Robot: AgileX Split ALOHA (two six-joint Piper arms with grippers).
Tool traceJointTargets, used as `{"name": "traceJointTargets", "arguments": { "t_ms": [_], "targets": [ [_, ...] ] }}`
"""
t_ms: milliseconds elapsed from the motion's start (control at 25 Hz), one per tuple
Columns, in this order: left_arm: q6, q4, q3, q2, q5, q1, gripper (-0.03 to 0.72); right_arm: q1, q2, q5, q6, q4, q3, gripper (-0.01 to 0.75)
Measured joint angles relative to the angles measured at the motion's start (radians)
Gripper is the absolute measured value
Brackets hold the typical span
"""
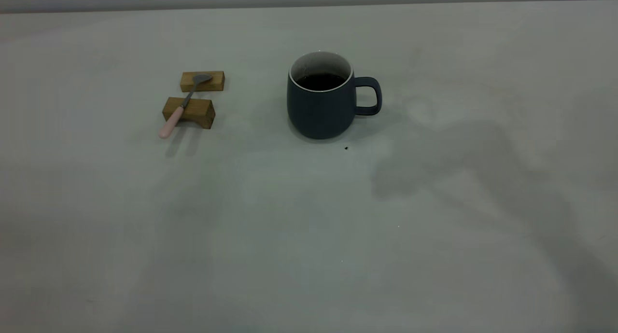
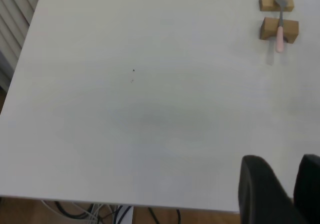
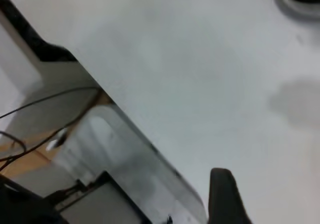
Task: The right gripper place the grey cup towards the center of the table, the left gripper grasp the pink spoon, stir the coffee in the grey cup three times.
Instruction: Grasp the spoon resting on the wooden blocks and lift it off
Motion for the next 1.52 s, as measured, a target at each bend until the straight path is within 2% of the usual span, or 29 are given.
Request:
{"name": "traceJointTargets", "arguments": {
  "t_ms": [200,440,640,800,920,1280,1520],
  "targets": [
    [0.000,0.000,0.000,0.000,0.000,0.000,0.239,-0.001,-0.287,0.028,0.287,-0.273,0.158,0.491],
    [-0.001,0.000,0.000,0.000,0.000,0.000,0.239,-0.001,-0.647,0.035,0.530,-0.517,0.486,0.491],
    [-0.001,0.000,0.000,0.000,0.000,0.000,0.239,-0.002,-0.953,0.019,0.580,-0.584,0.789,0.491],
    [-0.001,0.000,0.000,0.000,0.000,0.000,0.239,-0.002,-1.132,0.000,0.589,-0.598,0.957,0.491],
    [-0.001,0.000,0.000,0.000,0.000,0.000,0.239,-0.017,-1.263,-0.021,0.607,-0.578,0.992,0.491],
    [-0.001,0.000,0.000,0.000,0.000,0.000,0.239,-0.178,-1.631,-0.064,0.627,-0.540,1.024,0.491],
    [-0.001,0.000,0.000,0.000,0.000,0.000,0.239,-0.227,-1.807,-0.056,0.627,-0.540,1.024,0.491]
  ]
}}
